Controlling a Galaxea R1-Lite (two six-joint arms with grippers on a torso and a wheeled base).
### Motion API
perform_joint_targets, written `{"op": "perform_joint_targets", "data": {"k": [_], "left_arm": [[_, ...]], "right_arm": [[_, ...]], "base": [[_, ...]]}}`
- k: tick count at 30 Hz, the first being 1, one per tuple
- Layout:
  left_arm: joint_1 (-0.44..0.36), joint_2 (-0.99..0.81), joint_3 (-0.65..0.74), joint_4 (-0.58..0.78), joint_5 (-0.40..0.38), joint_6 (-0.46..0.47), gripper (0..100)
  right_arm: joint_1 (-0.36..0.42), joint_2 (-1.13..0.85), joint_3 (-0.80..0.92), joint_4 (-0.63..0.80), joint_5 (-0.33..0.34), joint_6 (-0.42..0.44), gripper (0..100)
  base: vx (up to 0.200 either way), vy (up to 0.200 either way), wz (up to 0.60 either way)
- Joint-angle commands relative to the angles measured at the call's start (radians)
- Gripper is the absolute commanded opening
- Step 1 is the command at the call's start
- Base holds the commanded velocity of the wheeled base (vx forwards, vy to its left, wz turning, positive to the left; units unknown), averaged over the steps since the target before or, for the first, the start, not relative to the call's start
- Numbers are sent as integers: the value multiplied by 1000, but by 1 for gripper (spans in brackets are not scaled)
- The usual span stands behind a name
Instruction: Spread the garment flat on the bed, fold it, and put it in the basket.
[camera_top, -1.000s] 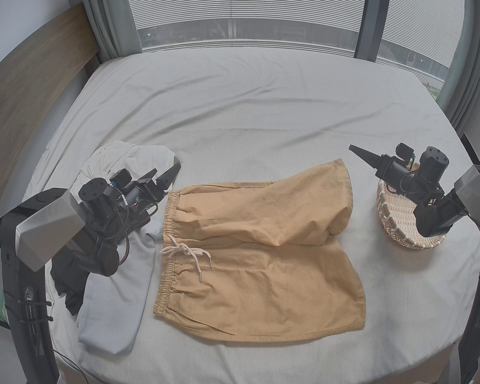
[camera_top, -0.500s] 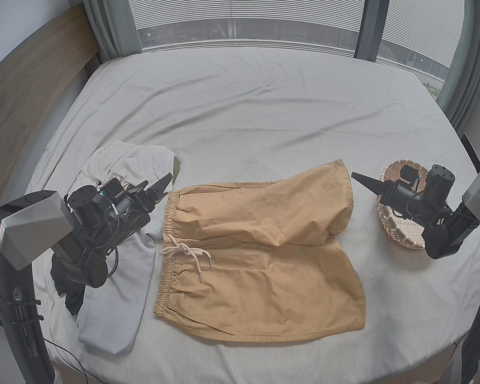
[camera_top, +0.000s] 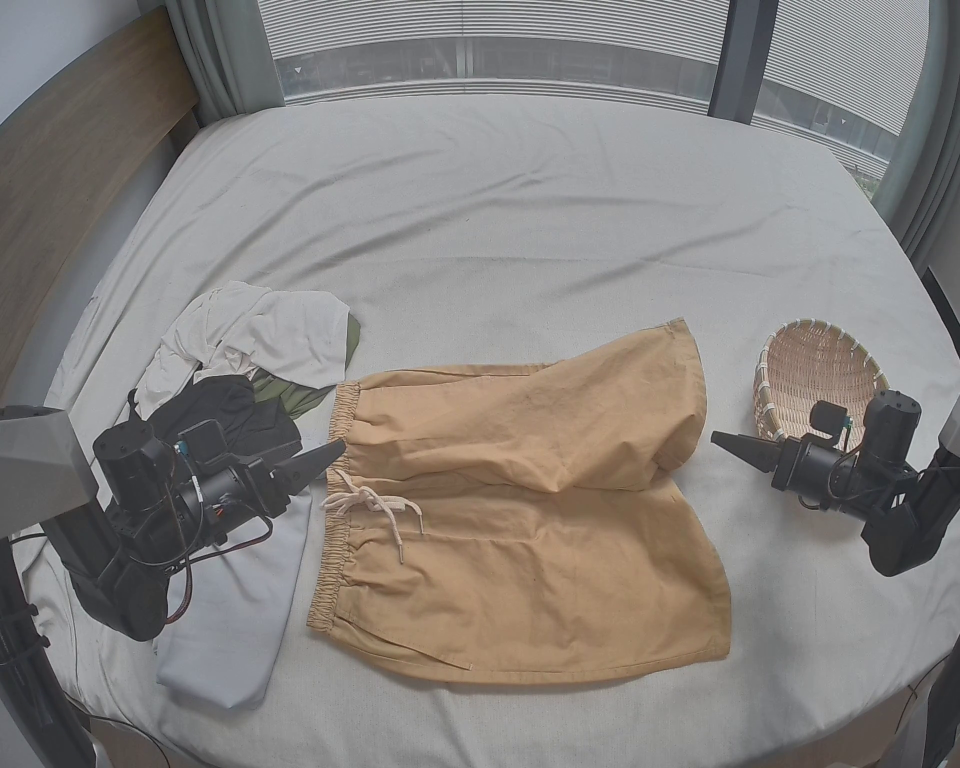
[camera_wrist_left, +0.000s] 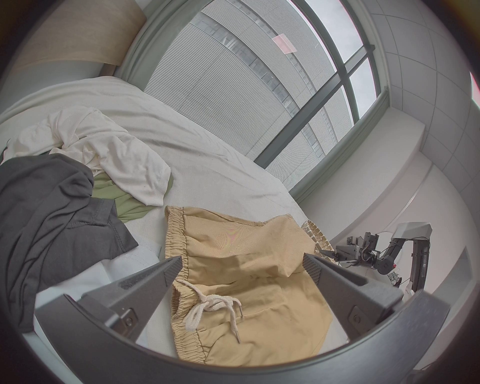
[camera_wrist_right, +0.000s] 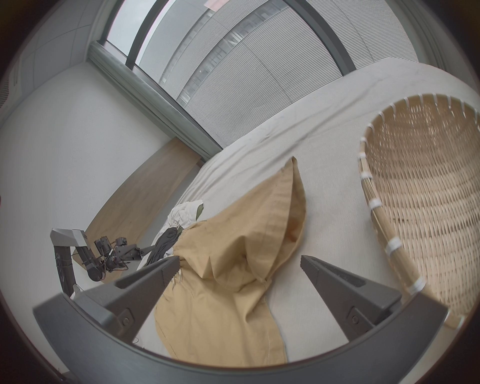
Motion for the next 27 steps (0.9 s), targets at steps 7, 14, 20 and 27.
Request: {"op": "perform_joint_targets", "data": {"k": [7,14,20,27], "left_arm": [[14,39,5,1,-4,51,100],[17,41,1,1,-6,52,100],[15,39,1,1,-7,52,100],[15,41,0,1,-7,52,100]], "right_arm": [[28,114,-27,-1,-1,-4,100],[56,191,-81,-1,-4,-2,100],[94,237,-141,-1,-67,-2,100],[97,260,-175,-6,-85,1,100]], "base": [[0,0,0],[0,0,0],[0,0,0],[0,0,0]]}}
